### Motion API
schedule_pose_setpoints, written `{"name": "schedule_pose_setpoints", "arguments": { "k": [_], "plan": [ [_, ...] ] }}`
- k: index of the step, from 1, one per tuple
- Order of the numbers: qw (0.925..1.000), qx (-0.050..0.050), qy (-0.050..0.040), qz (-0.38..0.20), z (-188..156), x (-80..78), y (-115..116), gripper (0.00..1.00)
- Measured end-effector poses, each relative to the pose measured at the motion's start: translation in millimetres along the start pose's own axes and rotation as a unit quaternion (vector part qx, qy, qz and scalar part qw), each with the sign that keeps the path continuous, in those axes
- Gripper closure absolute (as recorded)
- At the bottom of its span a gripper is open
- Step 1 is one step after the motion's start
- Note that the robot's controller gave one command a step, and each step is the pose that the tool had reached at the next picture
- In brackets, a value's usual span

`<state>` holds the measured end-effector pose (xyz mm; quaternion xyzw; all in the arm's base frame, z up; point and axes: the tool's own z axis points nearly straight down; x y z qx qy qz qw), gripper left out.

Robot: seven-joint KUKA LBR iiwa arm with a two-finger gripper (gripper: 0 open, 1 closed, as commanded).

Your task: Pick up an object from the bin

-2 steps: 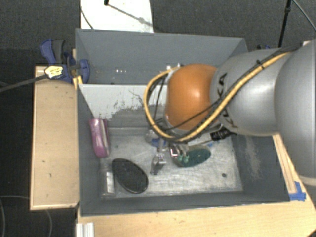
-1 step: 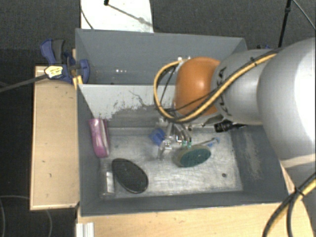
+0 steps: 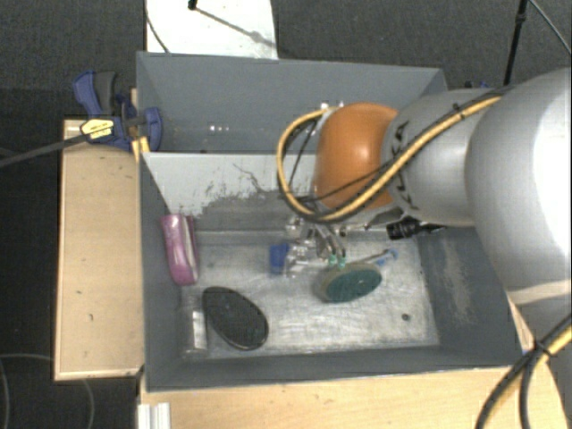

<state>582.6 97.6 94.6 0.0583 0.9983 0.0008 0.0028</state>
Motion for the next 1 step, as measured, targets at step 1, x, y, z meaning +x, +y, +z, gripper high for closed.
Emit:
{"name": "schedule_pose_setpoints", "arguments": {
  "k": [1],
  "plan": [
    [0.9996,0.0,-0.0027,-0.029,-125.8,3.1,0.0,1.0]
  ]
}}
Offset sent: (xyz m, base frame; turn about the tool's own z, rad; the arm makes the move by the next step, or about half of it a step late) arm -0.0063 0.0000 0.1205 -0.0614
